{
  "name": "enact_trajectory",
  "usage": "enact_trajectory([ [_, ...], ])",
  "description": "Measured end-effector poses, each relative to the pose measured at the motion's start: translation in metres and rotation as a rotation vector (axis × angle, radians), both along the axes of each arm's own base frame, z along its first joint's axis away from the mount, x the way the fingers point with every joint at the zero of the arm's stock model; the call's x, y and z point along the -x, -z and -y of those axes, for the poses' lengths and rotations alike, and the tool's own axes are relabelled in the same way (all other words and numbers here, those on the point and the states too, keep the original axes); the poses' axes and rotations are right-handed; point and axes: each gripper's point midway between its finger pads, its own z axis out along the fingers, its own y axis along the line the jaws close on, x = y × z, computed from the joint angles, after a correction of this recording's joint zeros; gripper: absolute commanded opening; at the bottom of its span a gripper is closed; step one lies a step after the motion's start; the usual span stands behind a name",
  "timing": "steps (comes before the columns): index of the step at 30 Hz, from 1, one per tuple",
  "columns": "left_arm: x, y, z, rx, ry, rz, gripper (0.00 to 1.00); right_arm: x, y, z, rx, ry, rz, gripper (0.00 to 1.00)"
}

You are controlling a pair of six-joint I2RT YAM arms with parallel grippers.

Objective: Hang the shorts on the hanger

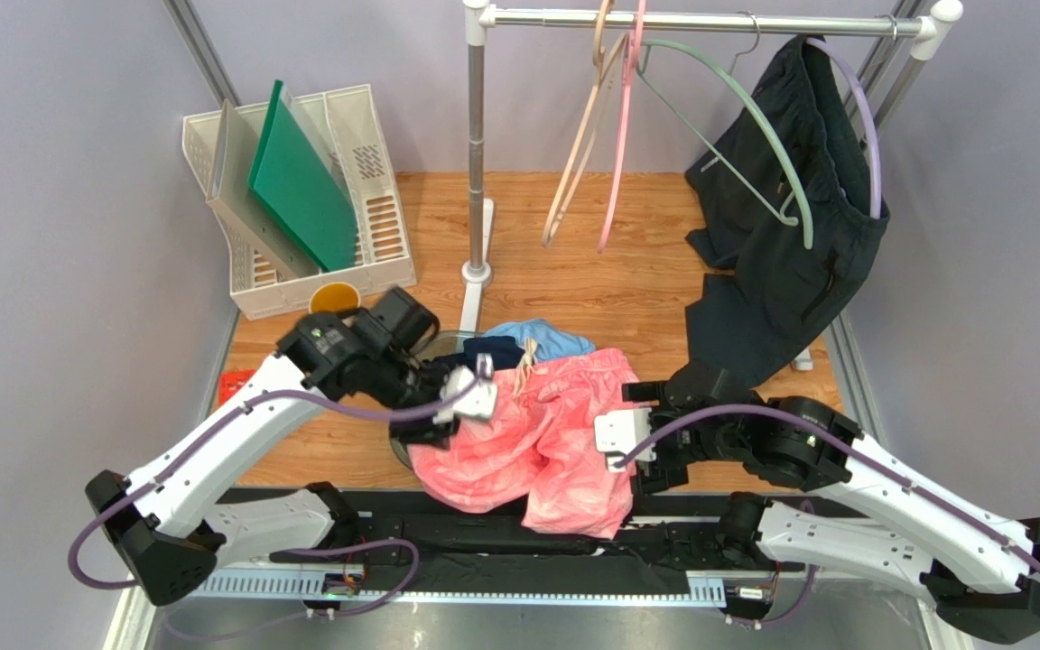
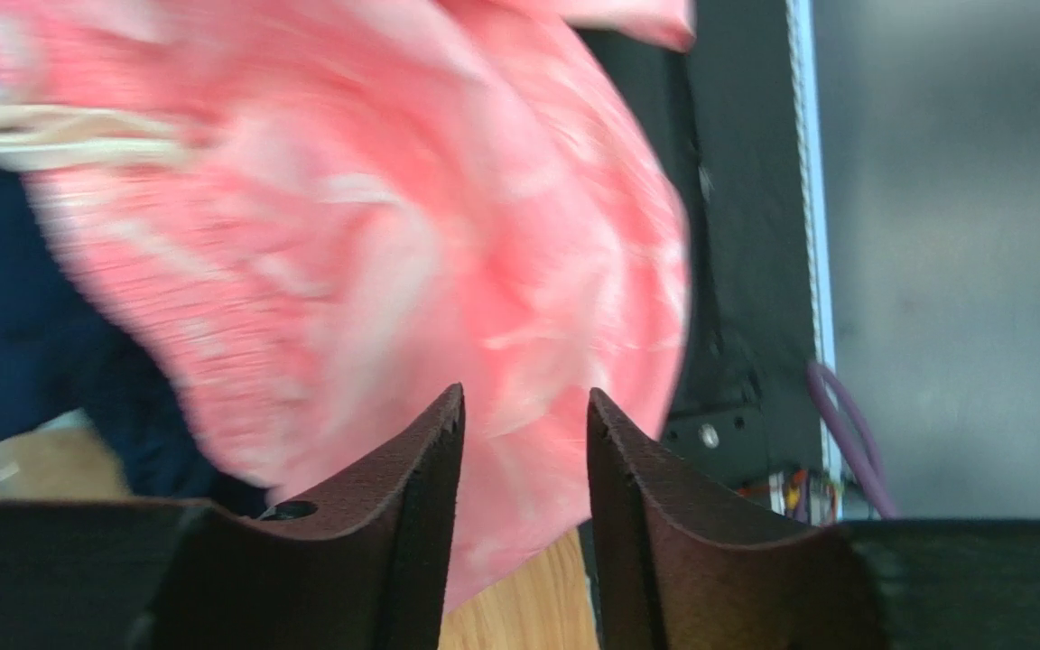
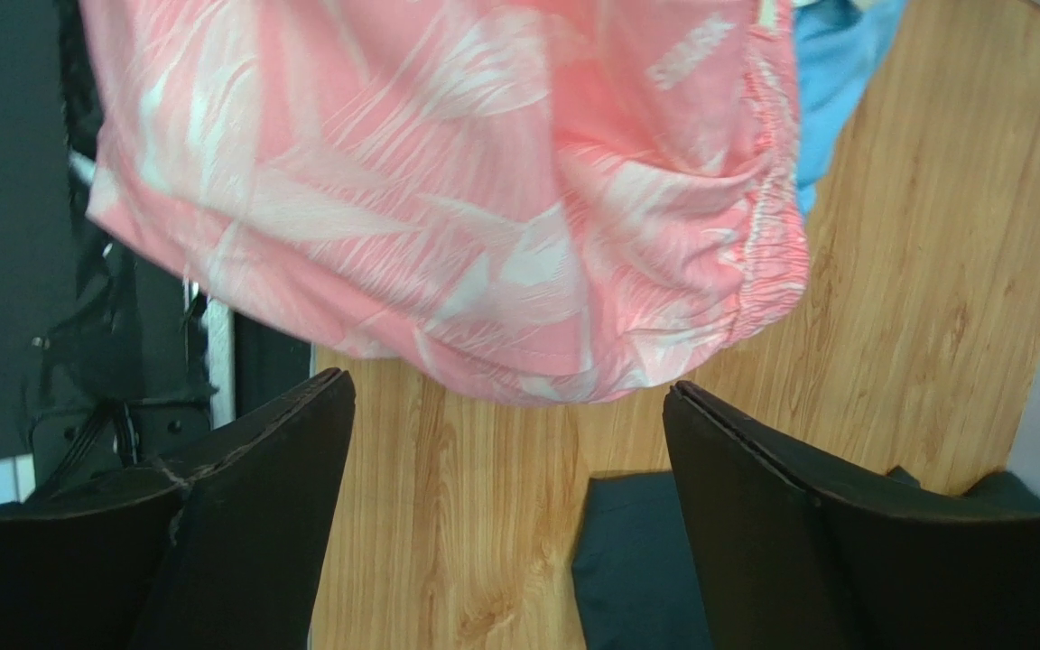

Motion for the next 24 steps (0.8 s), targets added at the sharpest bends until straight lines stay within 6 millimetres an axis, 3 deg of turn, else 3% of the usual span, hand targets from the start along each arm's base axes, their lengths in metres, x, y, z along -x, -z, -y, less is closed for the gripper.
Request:
enact_trajectory([
  [3, -0.042, -0.043, 0.009, 0.143, -0.189, 0.020, 0.50, -0.014, -0.009, -0.012, -0.073, 0.078, -0.003, 0.83],
  [7, -0.086, -0.058, 0.016, 0.231, -0.365, 0.027, 0.54, -0.037, -0.021, -0.023, -0.174, 0.188, -0.025, 0.78],
  [11, -0.110, -0.037, 0.036, 0.233, -0.438, -0.059, 0.57, -0.063, -0.031, -0.035, -0.249, 0.280, -0.088, 0.71],
  [15, -0.130, -0.003, 0.055, 0.201, -0.484, -0.182, 0.58, -0.081, -0.021, -0.056, -0.273, 0.296, -0.188, 0.67],
  [20, -0.142, 0.024, 0.065, 0.170, -0.510, -0.252, 0.59, -0.074, 0.001, -0.068, -0.255, 0.257, -0.283, 0.66],
  [24, -0.137, 0.038, 0.068, 0.153, -0.499, -0.287, 0.54, -0.058, 0.028, -0.066, -0.217, 0.223, -0.361, 0.57],
])
